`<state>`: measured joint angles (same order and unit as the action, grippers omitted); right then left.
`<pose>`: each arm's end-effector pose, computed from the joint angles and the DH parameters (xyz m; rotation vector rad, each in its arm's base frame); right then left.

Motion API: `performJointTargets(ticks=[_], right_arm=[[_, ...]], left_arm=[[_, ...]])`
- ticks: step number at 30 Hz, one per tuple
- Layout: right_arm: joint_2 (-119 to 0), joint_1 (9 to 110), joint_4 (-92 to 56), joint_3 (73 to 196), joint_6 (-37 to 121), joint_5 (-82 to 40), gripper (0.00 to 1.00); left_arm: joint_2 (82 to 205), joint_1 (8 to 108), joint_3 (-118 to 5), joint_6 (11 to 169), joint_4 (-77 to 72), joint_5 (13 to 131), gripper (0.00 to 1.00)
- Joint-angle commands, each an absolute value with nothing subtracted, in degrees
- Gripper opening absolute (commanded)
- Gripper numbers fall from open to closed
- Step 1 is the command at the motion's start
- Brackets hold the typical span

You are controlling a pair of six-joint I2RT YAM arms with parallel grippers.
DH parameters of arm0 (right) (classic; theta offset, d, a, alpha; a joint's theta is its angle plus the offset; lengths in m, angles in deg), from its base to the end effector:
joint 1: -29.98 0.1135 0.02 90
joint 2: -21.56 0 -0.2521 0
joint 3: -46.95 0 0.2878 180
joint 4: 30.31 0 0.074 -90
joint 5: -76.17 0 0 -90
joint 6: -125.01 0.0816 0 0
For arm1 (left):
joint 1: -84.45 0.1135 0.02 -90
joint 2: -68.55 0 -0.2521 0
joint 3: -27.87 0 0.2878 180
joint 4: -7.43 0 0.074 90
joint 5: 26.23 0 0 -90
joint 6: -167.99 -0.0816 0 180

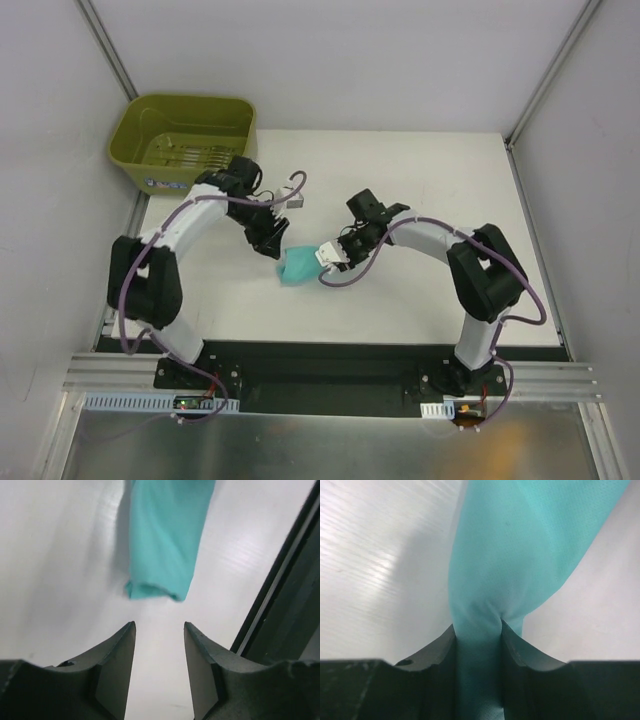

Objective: Roll the t-shirts
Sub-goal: Roll the T-shirt to the center of the board.

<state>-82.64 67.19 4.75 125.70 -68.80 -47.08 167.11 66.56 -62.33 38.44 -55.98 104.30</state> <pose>0.3009 0.2846 0.1104 -2.3193 0.6213 0.2515 0.3499 -0.1687 0.1918 1.3712 2.1850 -0.8562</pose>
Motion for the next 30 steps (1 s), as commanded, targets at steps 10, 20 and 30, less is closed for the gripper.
performJointTargets(ticks=[10, 20, 30], right_arm=[[-93.57, 65.76, 40.43, 149.24, -52.09, -52.58, 0.25], [-92.52, 65.31, 38.58, 148.1, -48.74, -53.64, 0.24], [-91.47, 65.31, 35.43, 146.35, -46.73, -52.94, 0.24]], left_arm=[[134.83, 63.63, -39.89, 42.15, -32.55, 88.19, 0.58], [140.68, 50.88, -35.66, 21.49, -30.88, 97.08, 0.77], [155.11, 49.56, -39.44, 14.62, -24.2, 98.22, 0.82]])
